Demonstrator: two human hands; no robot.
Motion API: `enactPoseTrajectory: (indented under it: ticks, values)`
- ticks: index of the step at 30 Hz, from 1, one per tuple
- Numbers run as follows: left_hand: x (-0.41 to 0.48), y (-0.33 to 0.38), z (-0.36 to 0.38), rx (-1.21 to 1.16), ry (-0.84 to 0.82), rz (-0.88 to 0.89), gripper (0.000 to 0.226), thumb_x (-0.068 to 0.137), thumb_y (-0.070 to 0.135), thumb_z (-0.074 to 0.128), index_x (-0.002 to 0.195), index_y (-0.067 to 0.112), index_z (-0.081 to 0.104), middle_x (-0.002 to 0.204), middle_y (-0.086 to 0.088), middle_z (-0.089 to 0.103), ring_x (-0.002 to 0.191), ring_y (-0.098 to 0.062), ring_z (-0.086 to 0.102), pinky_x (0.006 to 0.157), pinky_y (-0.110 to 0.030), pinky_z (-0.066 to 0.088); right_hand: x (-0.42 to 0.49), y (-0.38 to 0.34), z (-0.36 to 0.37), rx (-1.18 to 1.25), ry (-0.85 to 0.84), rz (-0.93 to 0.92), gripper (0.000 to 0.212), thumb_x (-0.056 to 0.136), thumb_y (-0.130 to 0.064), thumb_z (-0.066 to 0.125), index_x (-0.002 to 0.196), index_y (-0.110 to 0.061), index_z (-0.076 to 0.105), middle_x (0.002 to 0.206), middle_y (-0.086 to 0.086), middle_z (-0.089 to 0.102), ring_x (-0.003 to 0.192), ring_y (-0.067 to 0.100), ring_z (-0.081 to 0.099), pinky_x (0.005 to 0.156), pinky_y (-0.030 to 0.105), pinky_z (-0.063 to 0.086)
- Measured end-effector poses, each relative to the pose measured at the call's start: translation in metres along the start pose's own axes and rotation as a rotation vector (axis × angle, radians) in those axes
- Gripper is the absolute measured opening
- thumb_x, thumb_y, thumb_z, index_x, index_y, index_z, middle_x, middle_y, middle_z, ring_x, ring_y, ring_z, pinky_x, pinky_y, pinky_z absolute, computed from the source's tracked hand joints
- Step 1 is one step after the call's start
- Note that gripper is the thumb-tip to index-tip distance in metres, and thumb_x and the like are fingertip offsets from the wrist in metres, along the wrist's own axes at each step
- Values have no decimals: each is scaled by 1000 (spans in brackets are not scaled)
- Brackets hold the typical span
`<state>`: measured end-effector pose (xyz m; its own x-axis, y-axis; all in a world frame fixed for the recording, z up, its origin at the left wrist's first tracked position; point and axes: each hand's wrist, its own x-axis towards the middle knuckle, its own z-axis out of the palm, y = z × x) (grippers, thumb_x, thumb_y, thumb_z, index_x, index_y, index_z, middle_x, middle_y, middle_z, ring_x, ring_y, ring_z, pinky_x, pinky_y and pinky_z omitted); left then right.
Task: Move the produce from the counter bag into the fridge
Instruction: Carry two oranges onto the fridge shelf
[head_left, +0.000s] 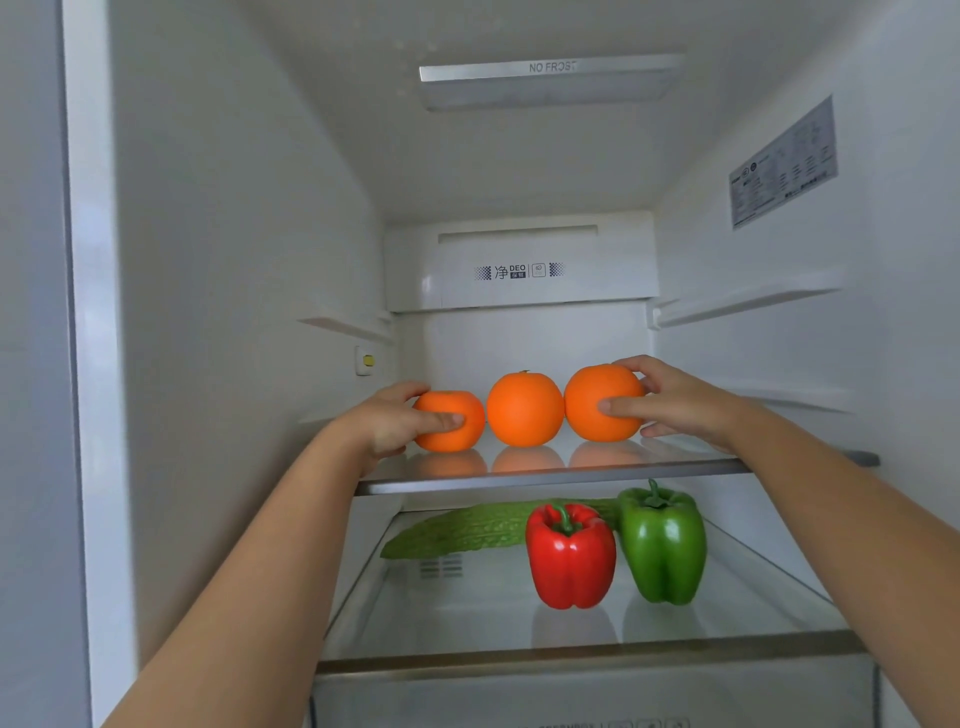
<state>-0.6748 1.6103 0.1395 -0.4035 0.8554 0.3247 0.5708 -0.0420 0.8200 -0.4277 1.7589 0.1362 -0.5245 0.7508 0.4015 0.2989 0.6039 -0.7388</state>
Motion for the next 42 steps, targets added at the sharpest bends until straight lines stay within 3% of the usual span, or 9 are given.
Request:
enactPoseTrajectory:
  ticks: [8,14,20,23,27,29,32,37,42]
  values:
    - [-1,-1,-1,42,11,18,68,79,25,70,139,21,37,140,-11,39,121,-27,44,87,-32,39,1,2,1,-90,12,-26,68,80,-33,67,137,-26,30,136,8,38,115,22,41,95,41,41]
    - [-7,1,0,35,40,22,68,81,25,69,139,21,35,141,-12,39,123,-27,43,88,-31,36,-6,-1,1,-174,65,-60,74,81,-35,66,141,-24,26,140,12,38,121,26,42,92,34,33]
    - [-38,9,9,199,251,153,67,85,28,63,143,19,30,147,-9,32,131,-24,35,99,-30,31,-30,-10,5,-259,294,-146,74,80,-41,65,141,-19,29,140,11,38,123,24,43,98,41,38]
    - [-60,11,15,260,356,201,62,86,28,61,141,20,32,144,-10,36,126,-25,40,95,-27,33,-50,-19,17,-314,404,-197,62,84,-35,62,137,-17,35,135,10,44,118,24,47,95,41,40]
    - [-103,0,33,290,495,382,44,86,21,59,128,16,48,129,-7,47,117,-20,45,76,-11,25,-85,-30,41,-464,545,-284,50,88,-31,56,133,-16,41,127,9,48,108,26,51,82,35,41]
    - [-127,-13,44,291,519,502,36,84,20,58,119,14,55,120,-6,52,113,-20,48,84,-14,29,-106,-34,56,-548,581,-319,48,89,-31,54,132,-14,43,123,9,49,108,26,50,80,33,38]
    - [-158,-36,57,337,513,565,38,79,26,50,113,13,58,120,-6,54,113,-21,49,96,-30,36,-136,-36,76,-655,608,-355,43,87,-28,55,126,-9,50,116,13,53,105,29,49,81,35,38]
    - [-196,-64,65,519,502,593,41,82,33,43,110,9,61,117,-12,59,112,-28,52,96,-35,38,-183,-33,110,-693,588,-348,39,83,-25,59,116,-6,58,105,16,61,93,35,56,77,40,44]
    - [-239,-92,64,532,449,616,35,85,31,46,107,8,61,116,-12,60,111,-30,54,92,-37,37,-235,-33,153,-676,502,-326,46,80,-35,45,113,-6,60,105,12,63,92,31,58,77,36,46]
